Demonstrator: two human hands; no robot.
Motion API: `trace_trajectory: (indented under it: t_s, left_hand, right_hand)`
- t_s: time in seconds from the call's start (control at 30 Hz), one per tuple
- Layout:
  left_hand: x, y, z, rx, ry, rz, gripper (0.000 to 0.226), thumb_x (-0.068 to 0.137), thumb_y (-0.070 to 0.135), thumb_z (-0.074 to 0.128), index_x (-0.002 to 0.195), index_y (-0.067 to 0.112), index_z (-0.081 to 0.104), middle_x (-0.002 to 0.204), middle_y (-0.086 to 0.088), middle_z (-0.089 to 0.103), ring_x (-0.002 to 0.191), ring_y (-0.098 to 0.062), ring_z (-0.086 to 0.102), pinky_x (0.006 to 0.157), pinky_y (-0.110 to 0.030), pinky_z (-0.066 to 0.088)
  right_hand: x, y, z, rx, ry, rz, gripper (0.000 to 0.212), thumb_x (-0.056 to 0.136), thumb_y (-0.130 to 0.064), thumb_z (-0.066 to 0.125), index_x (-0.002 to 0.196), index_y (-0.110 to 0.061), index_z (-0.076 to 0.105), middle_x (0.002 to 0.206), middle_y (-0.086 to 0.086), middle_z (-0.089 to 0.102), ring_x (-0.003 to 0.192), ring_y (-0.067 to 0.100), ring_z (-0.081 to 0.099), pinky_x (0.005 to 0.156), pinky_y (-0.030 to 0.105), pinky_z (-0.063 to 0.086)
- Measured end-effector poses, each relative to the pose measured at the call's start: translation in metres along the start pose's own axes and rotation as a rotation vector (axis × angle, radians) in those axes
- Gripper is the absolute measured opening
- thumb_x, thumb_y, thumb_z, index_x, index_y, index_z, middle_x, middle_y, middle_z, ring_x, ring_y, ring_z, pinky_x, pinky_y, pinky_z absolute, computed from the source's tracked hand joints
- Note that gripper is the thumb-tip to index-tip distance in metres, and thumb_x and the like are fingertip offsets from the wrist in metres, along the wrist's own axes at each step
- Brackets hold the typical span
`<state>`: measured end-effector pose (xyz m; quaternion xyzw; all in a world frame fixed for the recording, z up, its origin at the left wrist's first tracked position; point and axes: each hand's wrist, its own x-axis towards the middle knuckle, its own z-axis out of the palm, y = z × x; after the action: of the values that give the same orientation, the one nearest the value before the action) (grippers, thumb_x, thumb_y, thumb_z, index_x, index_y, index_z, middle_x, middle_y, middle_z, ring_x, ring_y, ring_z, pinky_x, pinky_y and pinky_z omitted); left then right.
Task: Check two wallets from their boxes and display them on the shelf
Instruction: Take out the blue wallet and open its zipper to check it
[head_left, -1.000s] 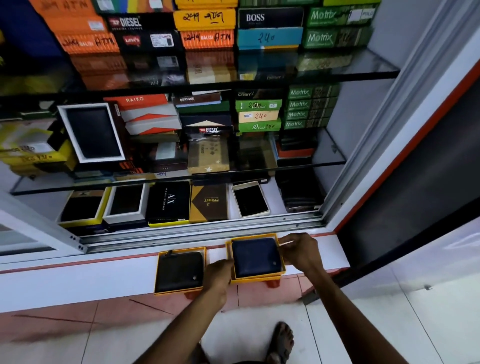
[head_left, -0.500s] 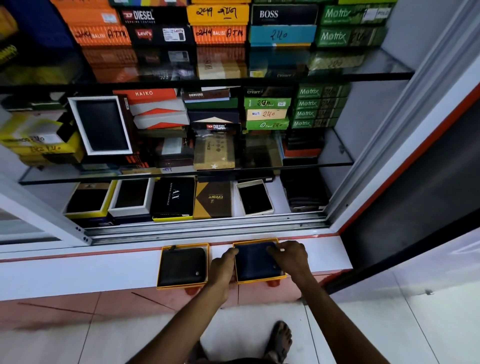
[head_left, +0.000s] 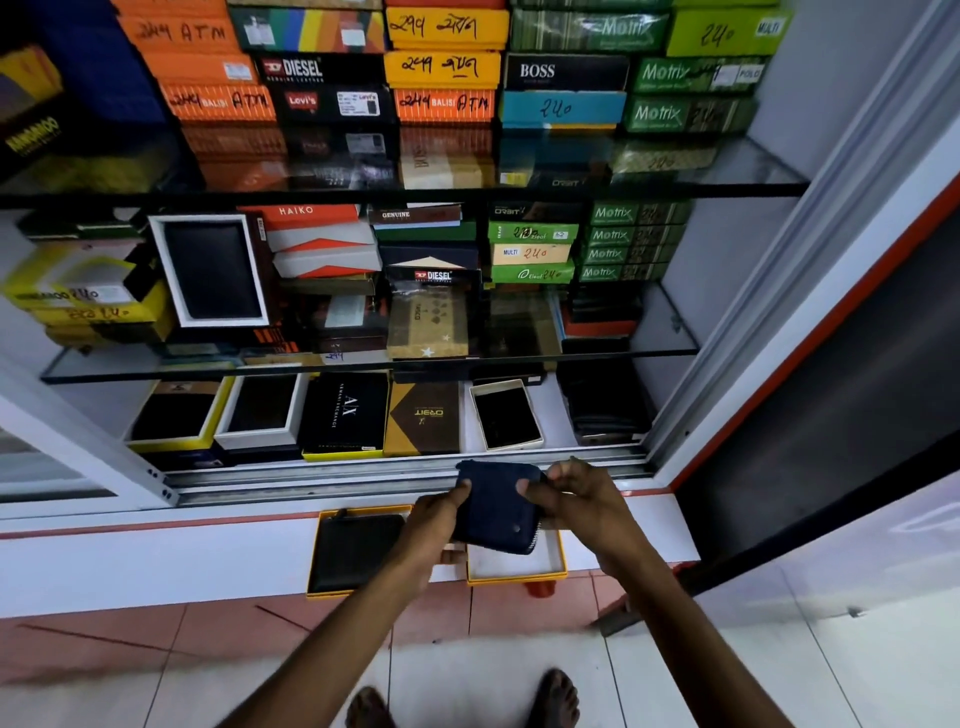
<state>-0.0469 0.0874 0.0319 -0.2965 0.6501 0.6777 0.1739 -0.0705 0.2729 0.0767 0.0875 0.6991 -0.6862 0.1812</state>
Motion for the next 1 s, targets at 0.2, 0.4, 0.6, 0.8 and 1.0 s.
trace_trajectory:
  t_s: [0.2, 0.4, 0.6, 0.8, 1.0]
  left_hand:
    - [-0.012, 0.049, -0.039, -0.108, -0.353, 0.008, 0.044, 0.085, 0.042, 0.051, 0.101, 0.002, 0.062, 0.072, -0.009, 0.062, 0.056, -0.020, 0.057, 0.049, -0.024, 0.045]
    - [-0.050, 0.097, -0.052, -0.096, -0.678, 0.010, 0.052, 0.070, 0.051, 0.076, 0.064, 0.000, 0.071, 0.053, -0.005, 0.056, 0.040, -0.014, 0.051, 0.041, -0.024, 0.034]
    - [-0.030, 0.094, -0.067, -0.281, -0.848, -0.056, 0.070, 0.077, 0.060, 0.062, 0.113, 0.000, 0.061, 0.086, -0.029, 0.066, 0.073, -0.032, 0.067, 0.066, -0.040, 0.049]
    - [-0.048, 0.109, -0.068, -0.117, -0.771, -0.098, 0.060, 0.046, 0.050, 0.087, 0.071, 0.002, 0.063, 0.050, -0.004, 0.051, 0.034, -0.012, 0.046, 0.034, -0.021, 0.035]
    - [-0.036, 0.116, -0.051, -0.058, -0.337, 0.066, 0.041, 0.084, 0.045, 0.046, 0.072, 0.007, 0.057, 0.052, -0.006, 0.052, 0.036, -0.017, 0.046, 0.038, -0.018, 0.036]
  right_hand:
    - [-0.013, -0.061, -0.004, -0.305, -0.104, -0.384, 0.019, 0.097, -0.026, 0.056, 0.104, -0.014, 0.068, 0.096, -0.003, 0.075, 0.081, 0.008, 0.069, 0.067, 0.024, 0.057]
    - [-0.004, -0.094, 0.011, -0.584, -0.492, -0.470, 0.036, 0.096, -0.014, 0.060, 0.131, -0.017, 0.060, 0.125, -0.001, 0.068, 0.114, 0.004, 0.064, 0.094, 0.020, 0.052]
    - [-0.010, -0.111, 0.019, -0.623, -0.426, -0.554, 0.009, 0.086, -0.019, 0.073, 0.095, -0.020, 0.076, 0.079, -0.012, 0.073, 0.074, -0.005, 0.064, 0.066, 0.008, 0.046]
    - [-0.031, -0.121, 0.028, -0.765, -0.213, -0.626, 0.009, 0.082, -0.029, 0.074, 0.088, -0.023, 0.079, 0.081, -0.008, 0.077, 0.076, 0.006, 0.070, 0.073, 0.034, 0.060]
    - [-0.065, -0.137, 0.039, -0.785, -0.122, -0.726, 0.012, 0.077, -0.038, 0.073, 0.083, -0.027, 0.077, 0.074, -0.013, 0.074, 0.071, 0.003, 0.066, 0.065, 0.029, 0.057]
